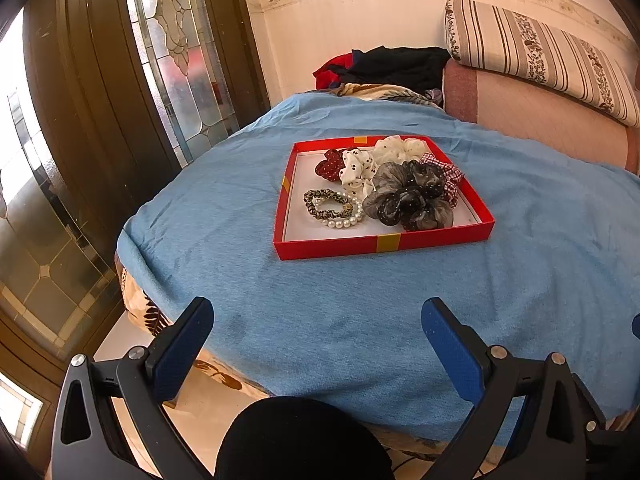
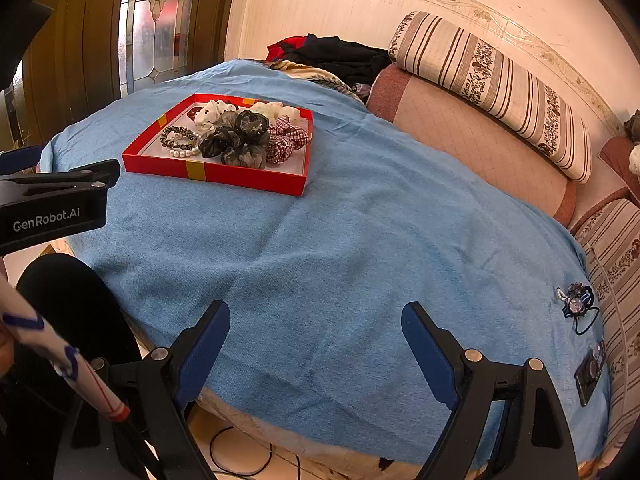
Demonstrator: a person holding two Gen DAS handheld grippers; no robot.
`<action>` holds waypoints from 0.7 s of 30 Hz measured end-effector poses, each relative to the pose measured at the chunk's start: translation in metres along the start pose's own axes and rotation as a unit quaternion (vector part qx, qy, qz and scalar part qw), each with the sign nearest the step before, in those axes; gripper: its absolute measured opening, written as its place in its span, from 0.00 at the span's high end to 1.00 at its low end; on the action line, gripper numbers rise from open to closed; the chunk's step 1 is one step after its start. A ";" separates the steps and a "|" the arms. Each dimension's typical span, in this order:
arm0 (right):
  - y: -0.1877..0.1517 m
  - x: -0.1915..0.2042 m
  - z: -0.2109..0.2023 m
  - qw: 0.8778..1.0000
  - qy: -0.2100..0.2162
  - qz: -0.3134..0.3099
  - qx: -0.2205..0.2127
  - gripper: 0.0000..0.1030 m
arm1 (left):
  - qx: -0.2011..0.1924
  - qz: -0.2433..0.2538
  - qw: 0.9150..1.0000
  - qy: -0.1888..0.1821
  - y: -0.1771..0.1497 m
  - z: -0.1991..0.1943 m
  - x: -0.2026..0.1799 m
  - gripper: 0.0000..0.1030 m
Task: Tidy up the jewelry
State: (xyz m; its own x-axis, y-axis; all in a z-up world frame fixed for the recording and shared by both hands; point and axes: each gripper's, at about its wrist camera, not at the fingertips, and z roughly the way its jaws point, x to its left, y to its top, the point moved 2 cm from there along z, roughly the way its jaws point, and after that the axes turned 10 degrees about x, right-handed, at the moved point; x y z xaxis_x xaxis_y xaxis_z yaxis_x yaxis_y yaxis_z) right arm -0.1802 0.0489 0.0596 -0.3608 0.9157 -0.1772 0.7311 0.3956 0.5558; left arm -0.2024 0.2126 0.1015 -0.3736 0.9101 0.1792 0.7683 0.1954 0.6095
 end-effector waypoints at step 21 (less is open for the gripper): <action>0.000 0.001 0.001 1.000 0.002 0.003 0.002 0.12 | 0.003 -0.022 1.000 -0.002 0.004 -0.002 0.013 0.00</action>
